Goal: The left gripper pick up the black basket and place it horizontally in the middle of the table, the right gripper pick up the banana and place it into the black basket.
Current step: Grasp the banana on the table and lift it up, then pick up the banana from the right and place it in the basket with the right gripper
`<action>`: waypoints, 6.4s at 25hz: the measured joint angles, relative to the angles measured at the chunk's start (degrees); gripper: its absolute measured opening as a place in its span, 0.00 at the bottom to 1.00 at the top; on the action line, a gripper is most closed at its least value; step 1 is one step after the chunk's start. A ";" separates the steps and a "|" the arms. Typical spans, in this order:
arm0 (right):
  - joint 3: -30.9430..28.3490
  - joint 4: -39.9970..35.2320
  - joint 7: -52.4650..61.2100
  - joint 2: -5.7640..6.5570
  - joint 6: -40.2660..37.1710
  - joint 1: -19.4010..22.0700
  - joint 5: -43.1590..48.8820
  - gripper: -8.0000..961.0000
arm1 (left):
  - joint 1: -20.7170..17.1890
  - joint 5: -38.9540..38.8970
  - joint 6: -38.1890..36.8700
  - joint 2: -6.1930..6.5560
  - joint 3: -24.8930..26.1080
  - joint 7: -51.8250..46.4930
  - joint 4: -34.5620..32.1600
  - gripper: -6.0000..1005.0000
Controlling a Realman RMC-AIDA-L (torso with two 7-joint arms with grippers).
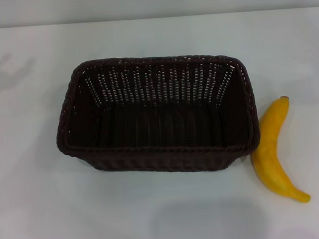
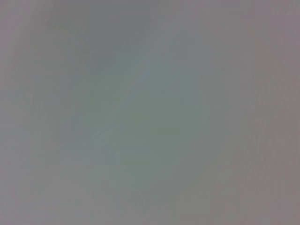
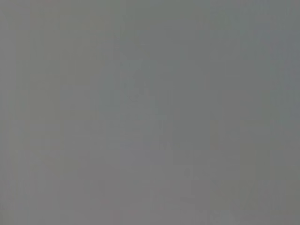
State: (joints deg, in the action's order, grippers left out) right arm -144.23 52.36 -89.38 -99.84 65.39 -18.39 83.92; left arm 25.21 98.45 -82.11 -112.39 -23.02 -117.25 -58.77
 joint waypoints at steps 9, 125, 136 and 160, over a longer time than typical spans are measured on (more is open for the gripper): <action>-0.09 7.92 15.33 3.66 7.80 -2.94 19.20 0.87 | -5.97 -12.22 1.34 -3.69 0.42 14.79 4.35 0.89; 64.41 32.42 89.33 -15.65 26.61 -14.78 66.81 0.69 | -10.10 -9.55 0.92 -0.58 1.26 37.31 11.61 0.89; 60.01 32.32 86.14 -15.22 26.17 -14.04 69.17 0.50 | -9.93 -9.59 0.89 -0.60 1.26 36.99 11.26 0.89; 41.35 47.11 55.35 -15.49 19.10 -13.41 54.80 0.52 | -9.98 -7.23 -2.06 -0.53 1.45 29.69 7.82 0.89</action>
State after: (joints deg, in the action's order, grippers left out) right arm -102.88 99.46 -34.03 -115.33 84.49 -31.80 138.72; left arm 15.23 91.21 -84.17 -112.92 -21.57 -87.55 -50.96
